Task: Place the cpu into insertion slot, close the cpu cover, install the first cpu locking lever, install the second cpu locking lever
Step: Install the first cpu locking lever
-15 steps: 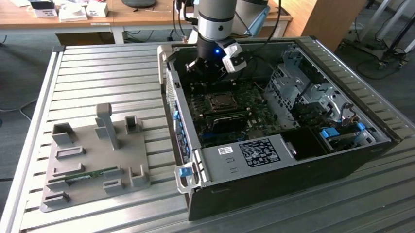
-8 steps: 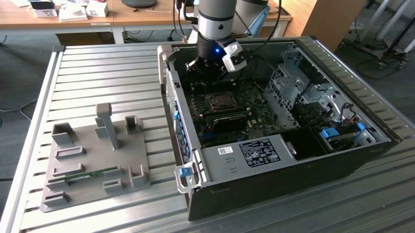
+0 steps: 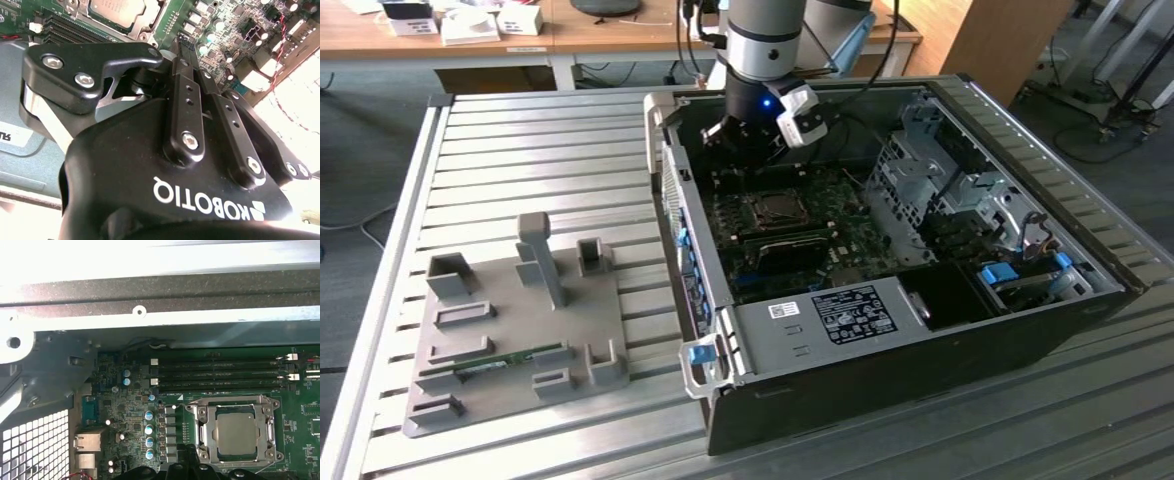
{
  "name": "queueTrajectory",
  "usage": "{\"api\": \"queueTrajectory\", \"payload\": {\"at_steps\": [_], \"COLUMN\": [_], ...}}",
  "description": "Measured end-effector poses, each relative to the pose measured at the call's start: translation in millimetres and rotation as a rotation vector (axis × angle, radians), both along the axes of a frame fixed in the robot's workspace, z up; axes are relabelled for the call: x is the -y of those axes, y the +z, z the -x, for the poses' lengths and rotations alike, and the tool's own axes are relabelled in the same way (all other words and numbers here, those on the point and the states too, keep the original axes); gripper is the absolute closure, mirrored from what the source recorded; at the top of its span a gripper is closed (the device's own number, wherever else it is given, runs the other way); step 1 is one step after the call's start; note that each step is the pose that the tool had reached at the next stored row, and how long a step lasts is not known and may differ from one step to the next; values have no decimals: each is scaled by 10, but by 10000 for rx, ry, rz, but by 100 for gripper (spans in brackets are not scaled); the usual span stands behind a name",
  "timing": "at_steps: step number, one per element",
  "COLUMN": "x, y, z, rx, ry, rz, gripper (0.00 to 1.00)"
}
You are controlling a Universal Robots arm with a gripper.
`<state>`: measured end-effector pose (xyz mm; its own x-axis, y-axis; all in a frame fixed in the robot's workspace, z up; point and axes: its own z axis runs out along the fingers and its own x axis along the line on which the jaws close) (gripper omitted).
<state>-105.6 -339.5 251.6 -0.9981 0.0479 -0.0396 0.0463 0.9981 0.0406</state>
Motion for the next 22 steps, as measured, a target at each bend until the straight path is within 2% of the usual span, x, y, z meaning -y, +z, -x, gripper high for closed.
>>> {"api": "queueTrajectory", "payload": {"at_steps": [5,12,17,22], "x": [0,0,0,-1], "y": [-2,-8,-8,-8], "z": [51,121,134,136], "rx": [0,1,1,1], "ry": [0,0,2,-1], "rz": [-27,-225,-236,-283], "gripper": [89,89,89,89]}}
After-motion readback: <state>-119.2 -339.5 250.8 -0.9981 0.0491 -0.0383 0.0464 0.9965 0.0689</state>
